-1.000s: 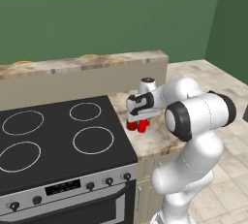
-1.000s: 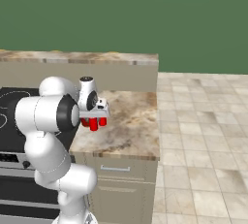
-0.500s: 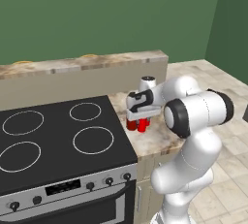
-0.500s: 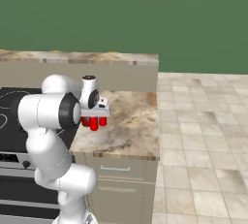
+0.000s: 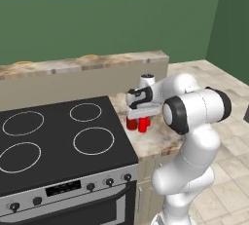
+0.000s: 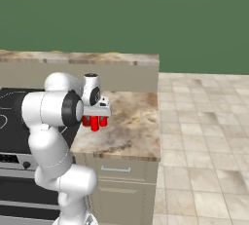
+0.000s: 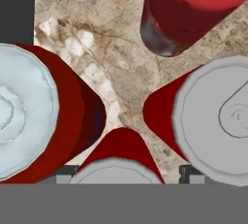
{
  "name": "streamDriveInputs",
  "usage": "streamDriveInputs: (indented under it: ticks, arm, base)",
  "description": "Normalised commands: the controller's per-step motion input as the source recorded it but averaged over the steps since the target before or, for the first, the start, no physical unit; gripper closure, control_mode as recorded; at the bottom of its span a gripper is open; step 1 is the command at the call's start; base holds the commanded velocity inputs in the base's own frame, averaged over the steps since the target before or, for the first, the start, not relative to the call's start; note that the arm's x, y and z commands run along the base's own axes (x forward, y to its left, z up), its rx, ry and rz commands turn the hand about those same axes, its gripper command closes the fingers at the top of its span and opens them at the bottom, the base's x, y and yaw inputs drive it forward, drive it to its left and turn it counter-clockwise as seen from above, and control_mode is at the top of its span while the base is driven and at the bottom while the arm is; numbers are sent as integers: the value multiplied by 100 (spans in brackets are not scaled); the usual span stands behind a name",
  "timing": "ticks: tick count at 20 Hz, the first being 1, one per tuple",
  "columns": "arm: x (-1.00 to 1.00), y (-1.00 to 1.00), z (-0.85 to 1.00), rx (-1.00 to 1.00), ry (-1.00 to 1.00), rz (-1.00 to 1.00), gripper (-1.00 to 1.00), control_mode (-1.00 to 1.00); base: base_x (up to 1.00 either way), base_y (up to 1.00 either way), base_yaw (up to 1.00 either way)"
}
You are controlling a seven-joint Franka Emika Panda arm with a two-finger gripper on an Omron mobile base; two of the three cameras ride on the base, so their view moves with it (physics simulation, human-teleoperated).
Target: Four empty soda cans are scattered around the kitchen. Gather all the cans and cluster them next to the stove for recycling.
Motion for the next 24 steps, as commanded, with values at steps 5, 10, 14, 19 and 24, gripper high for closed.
streamDriveInputs:
  ticks: [5,10,14,19,24]
  arm:
    - [-8,0,-13,0,0,-2,-100,-100]
    - [-11,0,-4,0,0,-1,-100,-100]
    - [-7,0,0,0,0,-1,-100,-100]
    - [-1,0,2,0,0,0,-100,-100]
    - [0,0,8,0,0,0,-100,-100]
  base:
    - [0,0,0]
    - [0,0,0]
    - [0,0,0]
    - [0,0,0]
    - [0,0,0]
